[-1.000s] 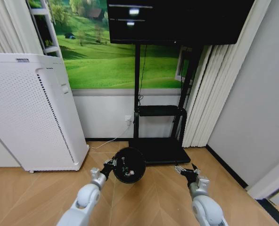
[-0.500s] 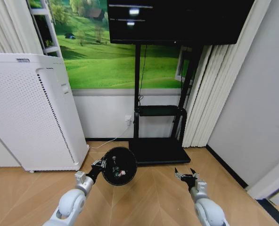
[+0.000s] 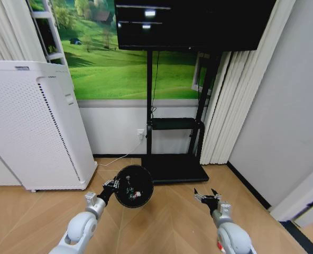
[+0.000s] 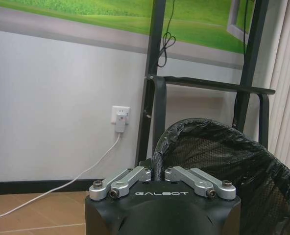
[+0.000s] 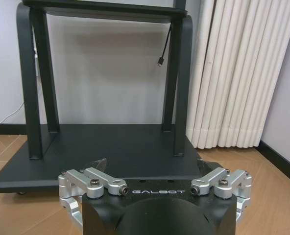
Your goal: Pick up the trash bin and place the garbage on the floor into it.
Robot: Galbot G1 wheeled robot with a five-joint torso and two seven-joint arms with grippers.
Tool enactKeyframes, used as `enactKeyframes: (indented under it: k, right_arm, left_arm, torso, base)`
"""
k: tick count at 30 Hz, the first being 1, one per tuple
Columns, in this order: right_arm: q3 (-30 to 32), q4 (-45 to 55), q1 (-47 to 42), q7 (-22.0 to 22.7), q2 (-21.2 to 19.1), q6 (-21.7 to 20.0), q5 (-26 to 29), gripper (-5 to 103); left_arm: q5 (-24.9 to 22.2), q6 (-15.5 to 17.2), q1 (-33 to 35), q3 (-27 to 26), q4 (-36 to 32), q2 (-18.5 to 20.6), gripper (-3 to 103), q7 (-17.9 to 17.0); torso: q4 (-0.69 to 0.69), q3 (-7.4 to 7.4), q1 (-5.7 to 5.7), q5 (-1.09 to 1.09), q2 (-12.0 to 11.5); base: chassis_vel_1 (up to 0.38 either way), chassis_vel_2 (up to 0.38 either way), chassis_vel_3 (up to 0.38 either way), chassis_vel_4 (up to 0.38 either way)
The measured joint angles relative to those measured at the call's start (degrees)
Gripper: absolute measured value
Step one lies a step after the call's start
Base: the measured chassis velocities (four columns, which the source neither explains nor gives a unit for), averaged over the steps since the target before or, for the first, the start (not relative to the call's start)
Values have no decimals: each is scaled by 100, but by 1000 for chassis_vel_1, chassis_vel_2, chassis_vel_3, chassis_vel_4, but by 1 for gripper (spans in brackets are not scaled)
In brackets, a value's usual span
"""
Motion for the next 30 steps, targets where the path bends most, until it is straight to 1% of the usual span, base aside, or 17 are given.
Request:
enactKeyframes:
  k: [15, 19, 20, 23, 26, 29, 30]
  right_arm:
    - [-52, 80, -1, 30, 6, -71, -37, 100]
    - [-78, 94, -4, 41, 27, -78, -76, 100]
    - [-93, 95, -4, 48, 37, -80, -88, 100]
    - [-120, 96, -2, 48, 48, -82, -123, 100]
    - [-154, 96, -3, 44, 65, -79, -177, 100]
    - [-192, 85, -38, -12, 87, -48, -274, 100]
    - [-213, 81, -72, -94, 90, -46, -297, 100]
  left_arm:
    - [-32, -52, -20, -53, 100, -7, 6, 93]
    - [-36, -65, -36, -53, 131, -10, 6, 109]
    - [-48, -67, -43, -53, 137, -3, 6, 113]
    - [-69, -71, -52, -65, 149, 9, 6, 119]
    - [-82, -80, -53, -87, 163, 15, 6, 126]
    - [-92, -94, -46, -115, 177, -1, 6, 131]
    - [-92, -99, -41, -125, 186, -12, 6, 134]
  torso:
    - [2, 1, 1, 0, 0]
    - [0, 1, 1, -1, 0]
    - [-1, 1, 1, 2, 0]
    - [1, 1, 1, -2, 0]
    - [1, 0, 1, 0, 0]
    - [-1, 0, 0, 0, 1]
    - [-1, 0, 0, 2, 0]
  base:
    - [-112, -113, 115, 109]
    - [-75, -179, 96, 182]
    - [-100, -210, 75, 198]
    - [-84, -216, 82, 215]
    - [-52, -226, 42, 220]
    - [-30, -142, 30, 184]
    - [4, -142, 27, 72]
